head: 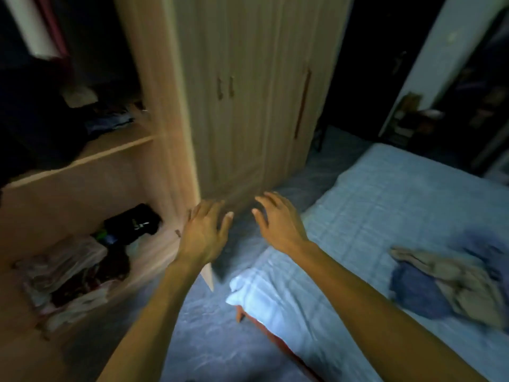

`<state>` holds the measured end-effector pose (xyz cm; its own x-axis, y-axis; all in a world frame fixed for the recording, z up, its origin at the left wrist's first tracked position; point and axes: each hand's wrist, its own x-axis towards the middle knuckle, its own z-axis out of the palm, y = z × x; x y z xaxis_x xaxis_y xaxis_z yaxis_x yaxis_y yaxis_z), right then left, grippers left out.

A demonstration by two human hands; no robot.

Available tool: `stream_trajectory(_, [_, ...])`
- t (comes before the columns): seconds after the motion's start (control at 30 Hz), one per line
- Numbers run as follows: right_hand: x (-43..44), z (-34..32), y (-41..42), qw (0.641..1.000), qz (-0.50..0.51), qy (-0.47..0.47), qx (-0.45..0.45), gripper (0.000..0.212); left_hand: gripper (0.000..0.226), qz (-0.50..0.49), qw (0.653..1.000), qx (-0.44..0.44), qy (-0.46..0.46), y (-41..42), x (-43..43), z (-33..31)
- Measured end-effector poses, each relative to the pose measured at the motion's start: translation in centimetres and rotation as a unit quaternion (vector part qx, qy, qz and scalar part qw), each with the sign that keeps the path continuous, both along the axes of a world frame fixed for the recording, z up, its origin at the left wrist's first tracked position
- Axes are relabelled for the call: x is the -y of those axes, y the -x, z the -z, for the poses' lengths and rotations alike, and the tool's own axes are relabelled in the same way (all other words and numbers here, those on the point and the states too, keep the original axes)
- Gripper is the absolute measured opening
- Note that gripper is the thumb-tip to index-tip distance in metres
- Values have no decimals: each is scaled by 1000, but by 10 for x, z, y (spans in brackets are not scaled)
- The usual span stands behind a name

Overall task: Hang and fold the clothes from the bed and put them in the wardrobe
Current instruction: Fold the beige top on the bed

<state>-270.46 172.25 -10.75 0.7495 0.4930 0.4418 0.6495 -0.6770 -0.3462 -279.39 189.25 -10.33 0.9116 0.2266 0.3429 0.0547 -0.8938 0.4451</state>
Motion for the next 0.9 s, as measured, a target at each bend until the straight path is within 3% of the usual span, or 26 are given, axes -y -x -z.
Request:
stream_trajectory(0.2, [206,29,56,987,153,-25,-46,40,57,202,979,-27,9,-10,205,34])
stream_trajectory(0.43, [401,50,127,933,343,-54,-93,43,58,370,925,-85,-1,1,389,44])
stream_trajectory(0.63, [458,71,132,909,401,-97,-66,34,61,433,893,-122,-24,-17,463,62])
stream_trajectory(0.77, [478,90,105,901,410,-93,-106,36,47,450,881,-142,-17,-51,501,80])
stream_trajectory(0.9, [517,106,71,888,435,-58,-134,36,54,449,879,-159,-20,-103,531,101])
